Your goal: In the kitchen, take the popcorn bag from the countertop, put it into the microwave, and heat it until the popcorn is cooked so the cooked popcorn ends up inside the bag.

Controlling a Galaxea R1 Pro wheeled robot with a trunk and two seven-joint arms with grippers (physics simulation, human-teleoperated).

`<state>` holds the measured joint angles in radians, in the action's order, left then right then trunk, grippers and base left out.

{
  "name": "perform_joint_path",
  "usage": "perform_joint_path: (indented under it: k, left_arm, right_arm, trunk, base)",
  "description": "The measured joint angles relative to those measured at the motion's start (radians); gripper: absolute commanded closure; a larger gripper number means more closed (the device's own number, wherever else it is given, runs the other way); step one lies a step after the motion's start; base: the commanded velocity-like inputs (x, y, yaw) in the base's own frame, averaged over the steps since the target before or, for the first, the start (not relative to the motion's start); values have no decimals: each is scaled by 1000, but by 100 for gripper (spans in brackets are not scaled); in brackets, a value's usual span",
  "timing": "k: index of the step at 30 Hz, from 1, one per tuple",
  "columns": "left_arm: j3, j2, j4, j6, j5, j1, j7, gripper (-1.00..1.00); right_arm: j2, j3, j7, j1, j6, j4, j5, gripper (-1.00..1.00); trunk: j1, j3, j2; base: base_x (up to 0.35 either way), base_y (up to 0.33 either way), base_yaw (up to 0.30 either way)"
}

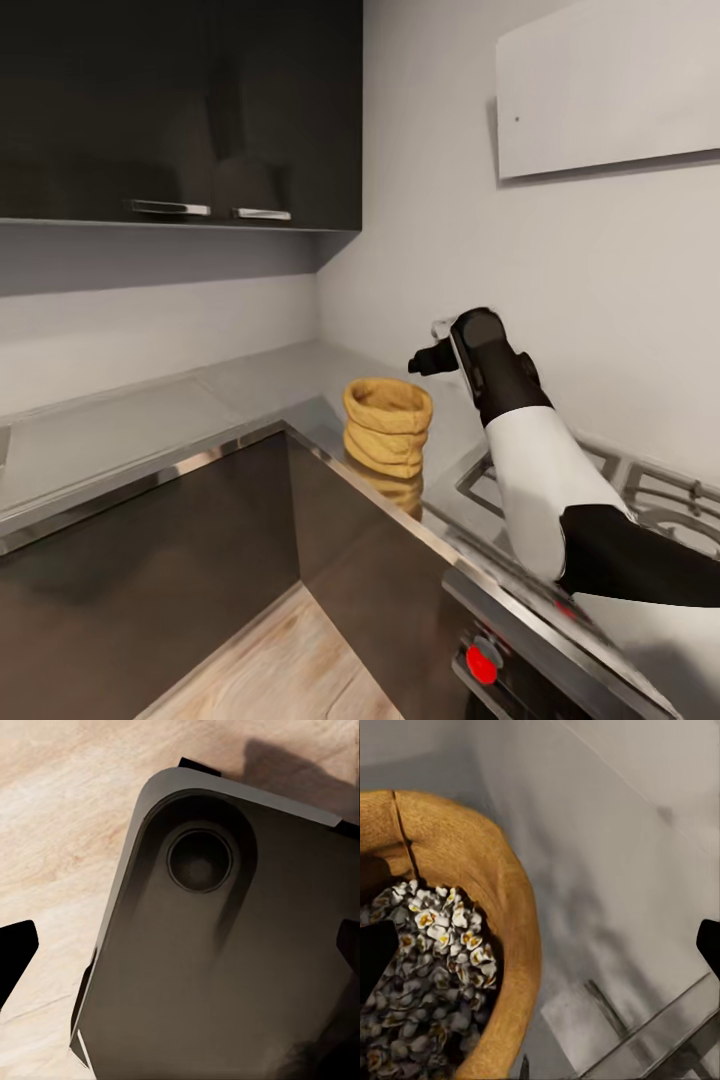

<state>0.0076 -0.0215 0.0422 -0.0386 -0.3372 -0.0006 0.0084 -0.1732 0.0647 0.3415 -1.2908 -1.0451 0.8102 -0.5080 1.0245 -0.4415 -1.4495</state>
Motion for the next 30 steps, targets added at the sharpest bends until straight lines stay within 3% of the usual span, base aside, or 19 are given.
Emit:
perform_joint_path:
  k: [8, 11, 14, 17, 30]
  left_arm:
    - [0, 1, 0, -1, 1, 0, 0, -100]
    - [0, 1, 0, -1, 1, 0, 0, -100]
    - [0, 1, 0, -1, 1, 0, 0, -100]
    - [0, 1, 0, -1, 2, 0, 0, -100]
    - [0, 2, 0, -1, 1, 0, 0, -100]
  right_arm:
    - [0, 5, 2, 0, 0, -8, 0, -100]
    - [0, 6, 4, 1, 0, -8, 0, -100]
    - [0, 41, 2, 1, 0, -8, -2, -100]
    - [0, 51, 2, 1, 0, -11, -1, -100]
    - [0, 55, 11, 3, 0, -119, -1, -100]
  trunk:
    - [0, 0, 0]
    - [1, 0, 0]
    - [1, 0, 0]
    - [1, 0, 0]
    - [1, 0, 0]
  base:
    - [236, 0, 0]
    - [23, 0, 0]
    - [4, 0, 0]
    - [0, 0, 0]
    - [0, 0, 0]
